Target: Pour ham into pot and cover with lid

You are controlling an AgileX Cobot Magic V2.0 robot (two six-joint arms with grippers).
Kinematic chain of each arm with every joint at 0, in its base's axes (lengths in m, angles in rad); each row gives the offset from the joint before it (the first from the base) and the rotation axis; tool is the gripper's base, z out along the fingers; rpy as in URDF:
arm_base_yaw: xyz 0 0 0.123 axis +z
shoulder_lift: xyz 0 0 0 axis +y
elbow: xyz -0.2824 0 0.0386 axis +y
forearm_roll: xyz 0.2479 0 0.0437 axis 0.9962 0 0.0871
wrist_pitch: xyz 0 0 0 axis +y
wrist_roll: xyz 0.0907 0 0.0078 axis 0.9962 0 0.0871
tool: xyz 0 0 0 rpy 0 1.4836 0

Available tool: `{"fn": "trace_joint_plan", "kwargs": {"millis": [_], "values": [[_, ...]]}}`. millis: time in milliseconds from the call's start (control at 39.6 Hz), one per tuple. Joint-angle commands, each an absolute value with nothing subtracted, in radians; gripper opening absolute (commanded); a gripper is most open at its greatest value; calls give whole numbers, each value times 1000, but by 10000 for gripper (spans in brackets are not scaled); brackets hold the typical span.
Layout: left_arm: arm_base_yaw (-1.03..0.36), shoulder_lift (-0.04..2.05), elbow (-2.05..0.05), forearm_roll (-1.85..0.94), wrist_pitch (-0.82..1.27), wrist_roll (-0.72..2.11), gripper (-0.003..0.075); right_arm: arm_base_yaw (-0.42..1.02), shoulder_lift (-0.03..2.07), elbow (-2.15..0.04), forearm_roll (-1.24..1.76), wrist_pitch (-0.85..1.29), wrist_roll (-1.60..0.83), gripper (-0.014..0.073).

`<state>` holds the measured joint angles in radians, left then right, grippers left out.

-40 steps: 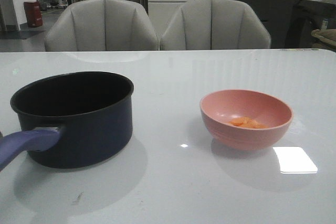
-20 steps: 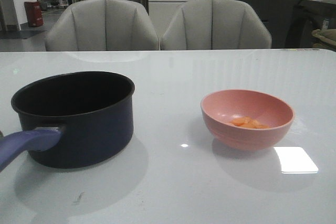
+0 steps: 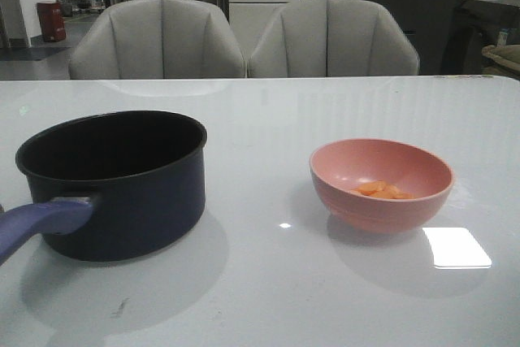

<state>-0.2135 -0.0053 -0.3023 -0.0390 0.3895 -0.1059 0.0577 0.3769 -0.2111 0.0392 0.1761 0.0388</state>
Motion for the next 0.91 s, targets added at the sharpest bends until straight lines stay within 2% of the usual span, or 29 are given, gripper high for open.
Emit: {"fn": "trace_joint_plan", "kwargs": {"millis": [0, 126, 202, 303, 353, 404, 631, 884], "values": [[-219, -15, -328, -43, 300, -108, 637, 55, 454, -249, 28, 67, 38, 137], [-219, -15, -328, -43, 300, -108, 637, 55, 524, -260, 29, 0, 38, 141], [-219, -15, -328, -43, 300, -108, 637, 55, 569, -292, 29, 7, 38, 177], [-219, -15, -328, -43, 300, -108, 637, 60, 637, -352, 29, 32, 38, 300], [-219, -15, -328, -43, 300, -108, 637, 67, 692, -393, 35, 50, 38, 403], [-219, -15, -328, -43, 300, -108, 637, 85, 753, -432, 52, 61, 38, 447], [-219, -15, -328, -43, 302, -108, 637, 176, 1039, -593, 153, 117, 39, 449], [-219, -15, -328, -43, 302, -108, 637, 179, 1332, -795, 166, 279, 39, 449]]}}
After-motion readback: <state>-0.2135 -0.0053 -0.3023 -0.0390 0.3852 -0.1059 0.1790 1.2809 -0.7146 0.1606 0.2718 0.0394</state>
